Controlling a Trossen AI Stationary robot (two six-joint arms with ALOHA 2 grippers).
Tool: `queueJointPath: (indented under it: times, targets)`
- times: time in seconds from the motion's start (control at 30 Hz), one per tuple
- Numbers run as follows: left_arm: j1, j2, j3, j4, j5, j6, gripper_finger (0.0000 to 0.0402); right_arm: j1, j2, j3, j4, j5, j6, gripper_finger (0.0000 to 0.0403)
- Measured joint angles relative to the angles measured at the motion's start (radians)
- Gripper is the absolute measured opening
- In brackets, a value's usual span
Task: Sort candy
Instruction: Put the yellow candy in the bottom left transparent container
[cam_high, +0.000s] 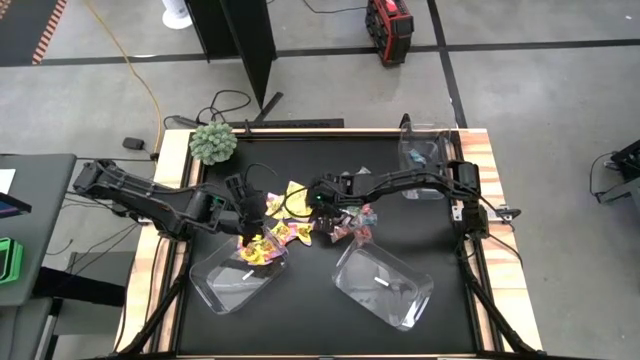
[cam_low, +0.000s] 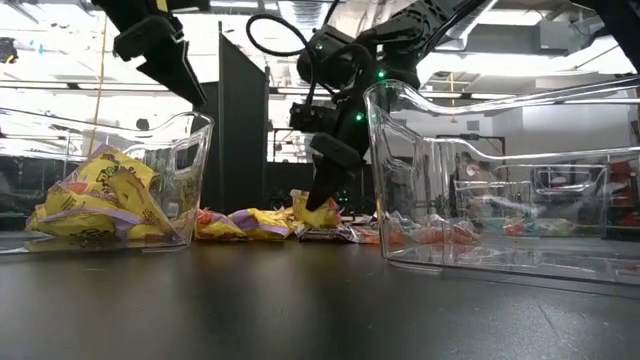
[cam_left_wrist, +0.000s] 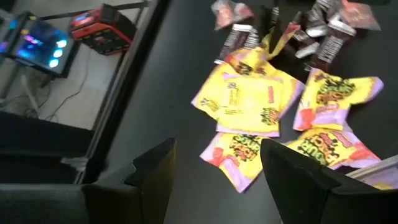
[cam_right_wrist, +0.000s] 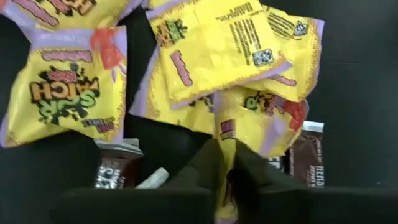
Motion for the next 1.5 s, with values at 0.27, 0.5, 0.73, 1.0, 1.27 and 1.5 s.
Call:
queueJointPath:
  times: [0.27, 0.5, 0.73, 1.0, 1.27, 1.5]
  targets:
    - [-0.095, -0.12, 0.0, -0.1, -0.172, -0.167, 0.0226, 0.042, 0.0, 0.076, 0.009, 0.003, -0.055, 0.0006]
    - [-0.158, -0.226, -0.065, -0.158, -0.306, -0.299, 0.0226, 0.117, -0.001, 0.192, 0.051, 0.003, -0.185, 0.0003]
    - [-0.158, -0.318, -0.113, -0.145, -0.338, -0.345, 0.0226, 0.199, -0.003, 0.282, 0.151, -0.009, -0.346, 0.0003]
    - [-0.158, -0.342, -0.143, -0.086, -0.342, -0.31, 0.0226, 0.251, 0.005, 0.292, 0.267, -0.191, -0.386, 0.001]
    - [-0.158, -0.342, -0.143, -0.043, -0.349, -0.301, 0.0226, 0.283, 0.005, 0.292, 0.292, -0.199, -0.328, 0.0119]
    - [-0.158, -0.309, -0.145, -0.018, -0.348, -0.333, 0.0226, 0.288, -0.006, 0.291, 0.259, -0.144, -0.333, 0.0249]
